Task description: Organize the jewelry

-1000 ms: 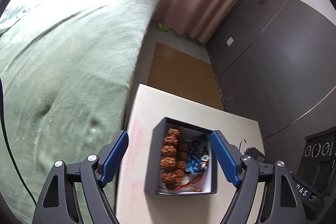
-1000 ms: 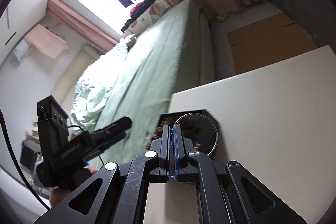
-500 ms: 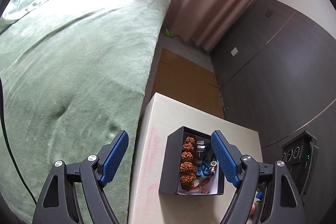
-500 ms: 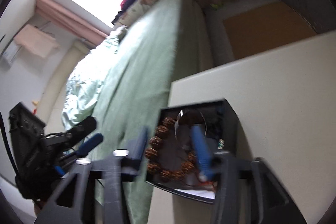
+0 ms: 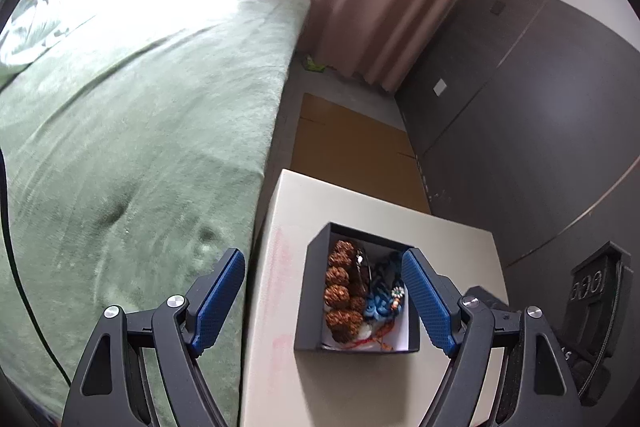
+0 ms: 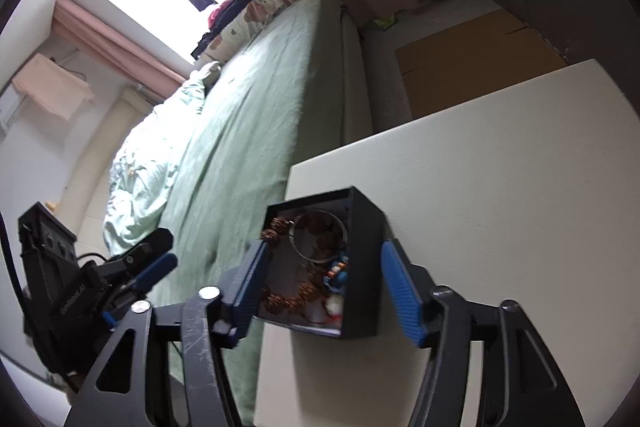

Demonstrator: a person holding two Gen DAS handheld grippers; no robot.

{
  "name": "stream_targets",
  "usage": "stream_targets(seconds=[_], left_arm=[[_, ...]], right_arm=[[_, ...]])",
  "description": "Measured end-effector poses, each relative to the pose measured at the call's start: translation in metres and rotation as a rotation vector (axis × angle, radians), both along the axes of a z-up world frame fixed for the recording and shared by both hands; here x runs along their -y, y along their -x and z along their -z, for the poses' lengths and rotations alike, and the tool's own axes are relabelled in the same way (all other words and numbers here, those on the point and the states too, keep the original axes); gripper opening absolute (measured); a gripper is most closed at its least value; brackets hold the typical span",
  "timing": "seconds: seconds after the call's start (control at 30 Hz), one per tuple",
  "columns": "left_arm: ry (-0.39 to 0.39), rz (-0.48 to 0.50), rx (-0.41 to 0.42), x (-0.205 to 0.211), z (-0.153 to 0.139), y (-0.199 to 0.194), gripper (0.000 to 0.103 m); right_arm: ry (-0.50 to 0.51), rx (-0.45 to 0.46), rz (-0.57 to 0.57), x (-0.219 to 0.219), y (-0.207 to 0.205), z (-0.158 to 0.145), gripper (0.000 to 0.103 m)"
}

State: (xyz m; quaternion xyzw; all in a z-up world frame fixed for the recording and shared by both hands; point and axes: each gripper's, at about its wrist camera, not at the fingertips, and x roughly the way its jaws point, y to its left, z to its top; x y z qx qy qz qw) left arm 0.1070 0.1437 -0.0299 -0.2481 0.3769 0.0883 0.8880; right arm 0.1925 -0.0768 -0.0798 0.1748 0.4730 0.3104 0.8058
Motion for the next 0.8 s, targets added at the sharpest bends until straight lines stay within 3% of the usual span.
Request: stream_targets(seconds=[0.1,0.17,0.3,0.4,0.57,0.8], left_arm=[[-0.033,0.018,-0.004,0.013,-0.002,0.004,0.081],[-0.066,0.027,0.000,0.023,-0.006,0.008,0.081],[-0.142,0.046,0.018,0.042,-0.014,0.017,0.081],[-0.169,0.075,0.036,0.053,-0.020,0.024,0.082],[-0.222,0.108,0.078,0.070,-0.035,0.041,0.097],[-0.284,0.125,0.117,0.095,-0.055,0.065,0.100]], right_arm=[[0.041,0.017,0.017,0.014,0.004,-0.007,0.069],[0.069,0.027,0.026,0.019,0.008,-0.011,0.080],[0.101,0.045,0.047,0.037,0.018,-0.018,0.090],[0.130,0.063,0.073,0.050,0.025,-0.022,0.103],[0.180,0.103,0.088,0.065,0.038,-0.035,0.103],[0.230,0.178,0.112,0.091,0.060,-0.059,0.103]])
